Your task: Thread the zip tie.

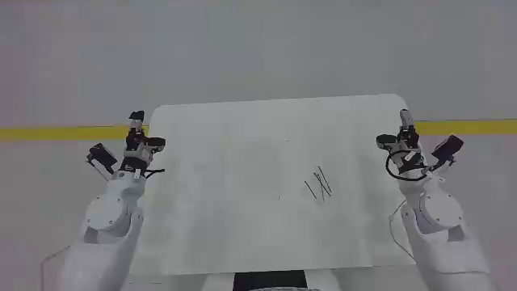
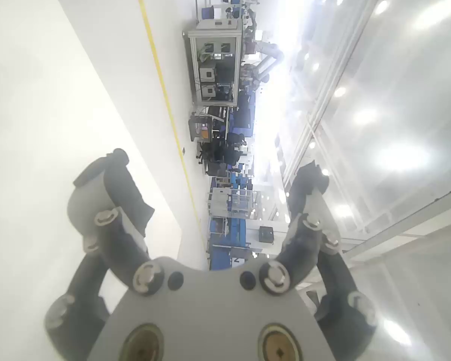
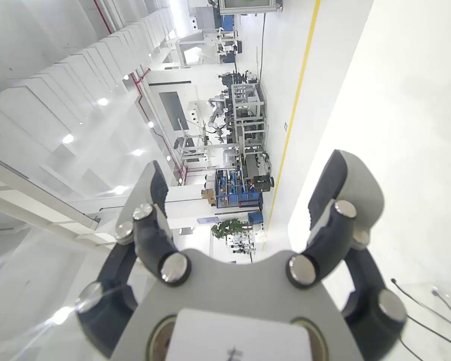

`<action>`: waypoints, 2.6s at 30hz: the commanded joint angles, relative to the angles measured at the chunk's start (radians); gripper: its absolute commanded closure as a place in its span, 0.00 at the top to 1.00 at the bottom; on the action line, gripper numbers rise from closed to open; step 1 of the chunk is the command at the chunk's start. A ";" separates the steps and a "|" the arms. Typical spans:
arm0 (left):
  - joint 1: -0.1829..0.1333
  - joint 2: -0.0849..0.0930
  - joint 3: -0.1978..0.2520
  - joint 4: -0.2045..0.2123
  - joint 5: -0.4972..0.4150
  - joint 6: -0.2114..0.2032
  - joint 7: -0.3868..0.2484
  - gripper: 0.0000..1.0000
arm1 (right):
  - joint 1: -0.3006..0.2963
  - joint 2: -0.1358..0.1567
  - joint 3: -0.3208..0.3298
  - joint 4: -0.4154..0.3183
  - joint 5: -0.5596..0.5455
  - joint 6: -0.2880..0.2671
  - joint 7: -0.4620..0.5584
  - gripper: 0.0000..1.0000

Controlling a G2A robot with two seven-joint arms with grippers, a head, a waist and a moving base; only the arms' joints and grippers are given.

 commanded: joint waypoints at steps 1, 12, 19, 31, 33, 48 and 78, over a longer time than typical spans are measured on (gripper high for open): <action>0.000 0.000 0.000 0.000 0.000 0.000 0.000 0.78 | 0.000 0.000 0.000 0.000 0.000 0.000 0.000 1.00; 0.000 0.000 0.000 0.000 0.000 0.000 0.000 1.00 | -0.004 0.011 0.031 -0.006 -0.156 -0.165 0.178 1.00; 0.000 0.000 0.000 0.000 0.000 0.000 0.000 1.00 | 0.007 0.035 0.047 -0.010 -0.351 -0.260 0.494 1.00; 0.000 0.000 0.000 0.000 0.000 0.000 0.000 1.00 | 0.005 0.041 0.044 -0.019 -0.402 -0.306 0.575 1.00; 0.000 0.000 0.000 0.000 0.000 0.000 0.000 1.00 | 0.012 0.042 0.045 -0.030 -0.418 -0.317 0.580 1.00; 0.000 0.000 0.000 0.000 0.000 0.000 0.000 1.00 | 0.225 0.095 -0.138 -0.043 -0.857 -0.340 1.000 1.00; 0.000 0.000 0.000 0.000 0.000 0.000 0.000 1.00 | 0.410 0.148 -0.355 -0.051 -1.011 -0.340 1.383 1.00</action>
